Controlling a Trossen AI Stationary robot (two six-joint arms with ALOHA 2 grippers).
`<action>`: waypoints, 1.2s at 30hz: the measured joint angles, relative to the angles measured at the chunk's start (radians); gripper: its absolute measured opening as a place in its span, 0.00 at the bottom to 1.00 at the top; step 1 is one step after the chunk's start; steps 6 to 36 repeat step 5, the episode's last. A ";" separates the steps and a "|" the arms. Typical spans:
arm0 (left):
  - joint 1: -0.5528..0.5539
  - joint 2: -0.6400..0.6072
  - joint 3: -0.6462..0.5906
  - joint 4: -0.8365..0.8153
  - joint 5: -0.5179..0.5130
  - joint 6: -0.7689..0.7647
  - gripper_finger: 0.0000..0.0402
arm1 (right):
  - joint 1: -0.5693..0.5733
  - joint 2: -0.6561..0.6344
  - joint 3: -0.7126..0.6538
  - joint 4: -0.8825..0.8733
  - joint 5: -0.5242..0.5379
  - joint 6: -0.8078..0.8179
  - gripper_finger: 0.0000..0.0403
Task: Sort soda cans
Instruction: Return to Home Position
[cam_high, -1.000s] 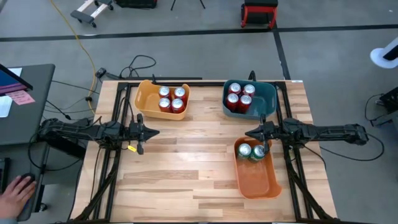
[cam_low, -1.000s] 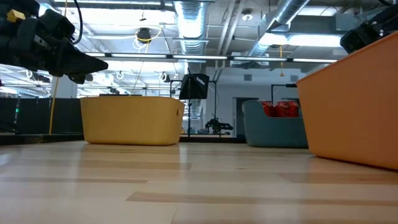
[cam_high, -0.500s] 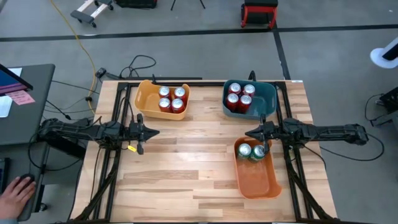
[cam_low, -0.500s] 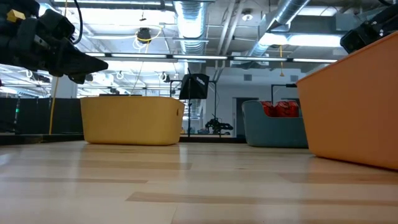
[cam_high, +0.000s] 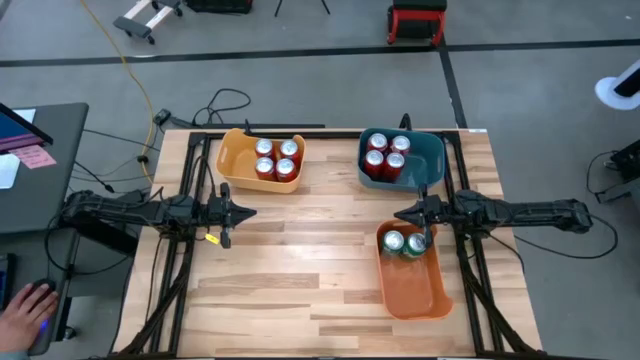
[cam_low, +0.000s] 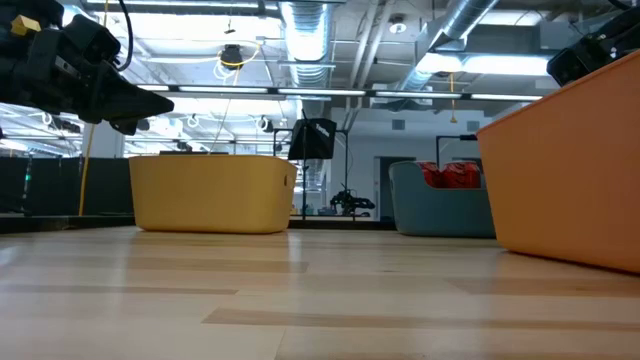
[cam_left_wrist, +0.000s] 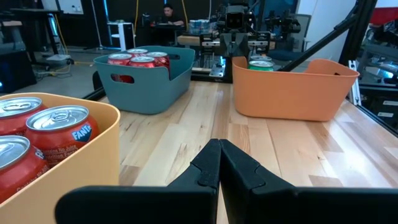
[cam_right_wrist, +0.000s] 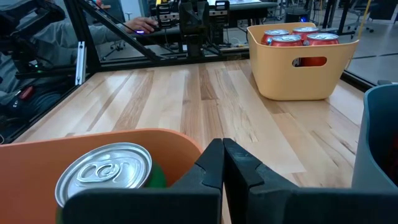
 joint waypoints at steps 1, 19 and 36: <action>0.000 0.000 0.000 0.000 0.000 0.000 0.00 | 0.000 0.000 0.000 0.000 0.000 0.000 0.06; 0.000 0.000 0.000 0.000 0.000 0.000 0.00 | 0.000 0.000 0.000 0.000 0.000 0.000 0.06; 0.000 0.000 0.000 0.000 0.000 0.000 0.00 | 0.000 0.000 0.000 0.000 0.000 0.000 0.06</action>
